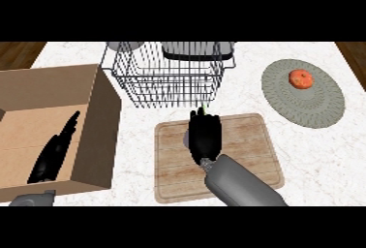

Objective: Pick the eggplant from the cutting board and place it in the basket

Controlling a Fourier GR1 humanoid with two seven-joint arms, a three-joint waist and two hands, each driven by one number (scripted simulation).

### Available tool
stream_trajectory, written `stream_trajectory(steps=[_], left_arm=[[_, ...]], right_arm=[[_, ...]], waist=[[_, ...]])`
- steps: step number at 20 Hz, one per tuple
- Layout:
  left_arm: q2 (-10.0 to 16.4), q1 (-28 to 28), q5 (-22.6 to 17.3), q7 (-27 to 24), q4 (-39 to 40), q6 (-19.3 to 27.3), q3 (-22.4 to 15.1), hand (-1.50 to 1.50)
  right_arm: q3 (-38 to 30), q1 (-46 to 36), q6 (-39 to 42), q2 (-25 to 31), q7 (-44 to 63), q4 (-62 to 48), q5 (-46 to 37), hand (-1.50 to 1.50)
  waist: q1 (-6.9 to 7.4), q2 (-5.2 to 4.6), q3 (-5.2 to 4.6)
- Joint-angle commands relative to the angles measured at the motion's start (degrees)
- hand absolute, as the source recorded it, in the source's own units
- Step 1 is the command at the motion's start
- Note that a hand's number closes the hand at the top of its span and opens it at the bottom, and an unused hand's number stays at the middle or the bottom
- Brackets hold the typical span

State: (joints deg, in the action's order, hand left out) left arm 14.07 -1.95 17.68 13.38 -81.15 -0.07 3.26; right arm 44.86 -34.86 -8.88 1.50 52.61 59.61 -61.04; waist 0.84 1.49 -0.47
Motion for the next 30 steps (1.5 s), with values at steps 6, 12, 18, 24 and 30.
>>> stream_trajectory(steps=[6, 12, 18, 24, 30], left_arm=[[0.5, 2.2, -1.2, 1.3, -2.1, -1.5, 1.6, 0.00], [-2.1, 1.3, 1.4, -0.5, 0.8, 0.9, 0.3, 0.00], [0.2, 2.3, 0.0, 1.2, -1.1, -1.3, 2.5, 0.00], [-0.1, 0.7, 0.4, 1.7, 0.0, -1.2, 2.9, 0.00], [-2.5, 2.2, 2.1, -2.2, 2.1, -0.2, 1.0, 0.00]], right_arm=[[-6.0, 7.6, -3.9, 8.1, -1.4, 4.3, 2.5, 1.50], [-9.7, 10.2, 1.9, 13.0, 3.0, 23.1, -0.1, 1.50], [-12.3, 8.9, 6.7, 18.4, 6.4, 41.8, -5.1, 1.50], [-15.5, 4.1, 22.9, 18.8, 10.6, 59.3, -5.3, 1.50], [-21.6, -5.0, 30.0, 10.5, 9.4, 60.5, 0.0, 1.50]], waist=[[-1.18, -1.39, 0.50], [-1.49, -1.29, 0.44], [-1.84, -0.98, 0.41], [-1.92, -1.05, 0.39], [-0.88, -1.36, 0.41]])
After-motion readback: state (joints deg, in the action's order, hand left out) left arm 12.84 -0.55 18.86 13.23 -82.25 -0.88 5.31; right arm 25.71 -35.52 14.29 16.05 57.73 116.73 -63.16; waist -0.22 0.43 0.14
